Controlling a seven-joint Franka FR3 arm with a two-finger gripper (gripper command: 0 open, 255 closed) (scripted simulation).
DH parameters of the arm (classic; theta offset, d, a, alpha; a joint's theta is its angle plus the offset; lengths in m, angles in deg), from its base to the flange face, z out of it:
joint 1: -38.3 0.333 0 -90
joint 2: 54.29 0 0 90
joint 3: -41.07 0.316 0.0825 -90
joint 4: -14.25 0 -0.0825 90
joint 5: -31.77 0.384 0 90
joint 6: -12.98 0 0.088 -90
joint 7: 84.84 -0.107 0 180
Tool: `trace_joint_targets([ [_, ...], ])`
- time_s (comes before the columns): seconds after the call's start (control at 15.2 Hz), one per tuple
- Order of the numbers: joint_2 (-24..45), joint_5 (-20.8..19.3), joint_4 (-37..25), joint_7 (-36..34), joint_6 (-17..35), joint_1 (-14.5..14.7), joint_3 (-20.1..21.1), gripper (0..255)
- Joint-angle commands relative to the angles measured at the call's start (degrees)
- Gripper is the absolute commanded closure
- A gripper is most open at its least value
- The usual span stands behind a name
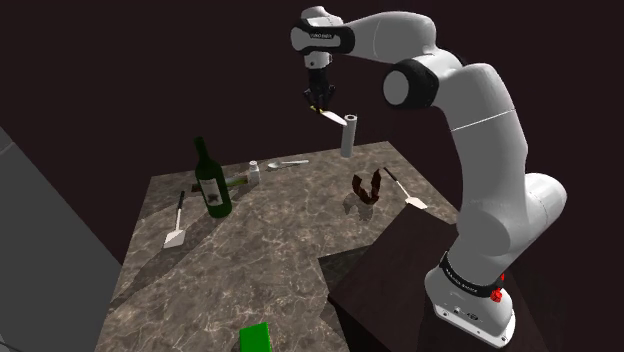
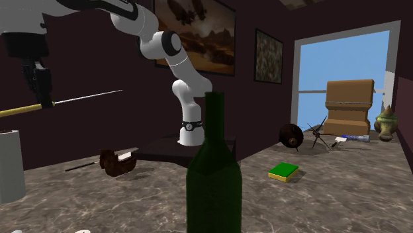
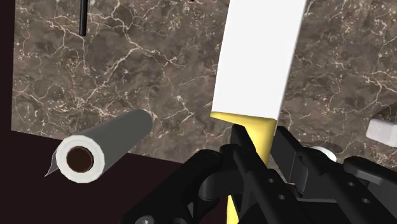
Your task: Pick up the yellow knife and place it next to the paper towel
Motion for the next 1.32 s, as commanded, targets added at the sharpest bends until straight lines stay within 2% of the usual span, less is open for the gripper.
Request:
trace_joint_targets([
  [0.0, 2.9, -0.1, -4.4, 2.3, -1.4, -1.7, -0.5, 255],
  [0.07, 5.2, -0.1, -8.4, 3.4, -3.0, -2.5, -0.7, 255],
  [0.13, 5.8, -0.2, -9.5, 3.6, -3.5, -2.7, -0.8, 255],
  [0.59, 4.0, -0.2, -0.8, 3.3, 3.3, -2.8, -0.7, 255],
  [1.25, 4.3, -0.2, 6.3, 2.9, 10.7, -2.9, -0.7, 255],
])
